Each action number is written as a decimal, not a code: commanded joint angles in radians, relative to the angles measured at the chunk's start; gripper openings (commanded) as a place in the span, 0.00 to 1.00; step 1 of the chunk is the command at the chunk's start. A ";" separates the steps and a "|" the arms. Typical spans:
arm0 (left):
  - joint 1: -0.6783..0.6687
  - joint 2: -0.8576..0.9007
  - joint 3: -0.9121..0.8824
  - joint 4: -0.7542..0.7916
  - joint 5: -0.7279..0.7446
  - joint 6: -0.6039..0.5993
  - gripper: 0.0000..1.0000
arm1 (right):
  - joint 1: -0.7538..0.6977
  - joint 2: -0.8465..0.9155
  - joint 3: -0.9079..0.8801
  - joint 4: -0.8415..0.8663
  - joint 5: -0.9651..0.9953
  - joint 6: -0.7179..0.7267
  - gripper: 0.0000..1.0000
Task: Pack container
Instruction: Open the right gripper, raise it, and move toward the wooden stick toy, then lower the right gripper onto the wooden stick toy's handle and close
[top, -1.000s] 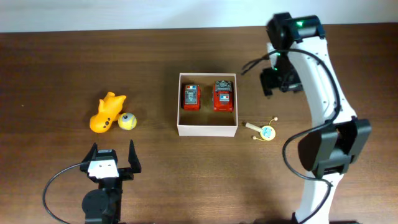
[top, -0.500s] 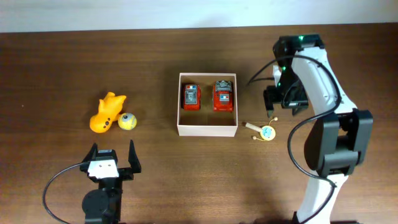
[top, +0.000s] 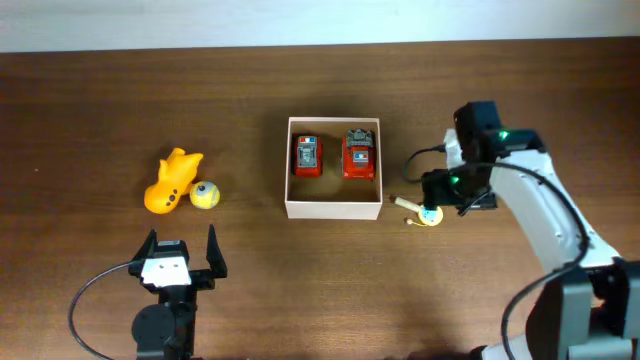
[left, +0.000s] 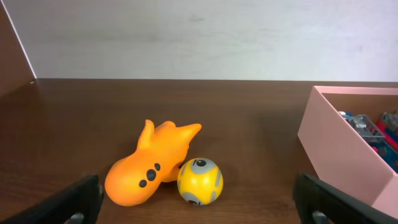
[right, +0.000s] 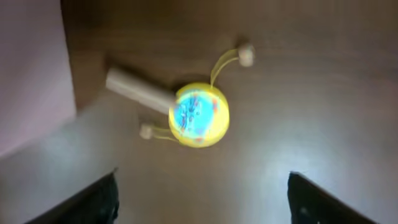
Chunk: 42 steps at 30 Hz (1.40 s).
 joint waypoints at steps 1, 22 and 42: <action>-0.003 -0.008 -0.005 -0.001 0.011 -0.003 0.99 | 0.002 0.026 -0.091 0.112 -0.015 -0.150 0.82; -0.003 -0.008 -0.005 -0.001 0.011 -0.003 0.99 | 0.002 0.076 -0.144 0.369 -0.172 -0.783 0.88; -0.003 -0.008 -0.005 -0.001 0.011 -0.003 0.99 | 0.002 0.200 -0.146 0.372 -0.293 -0.806 0.77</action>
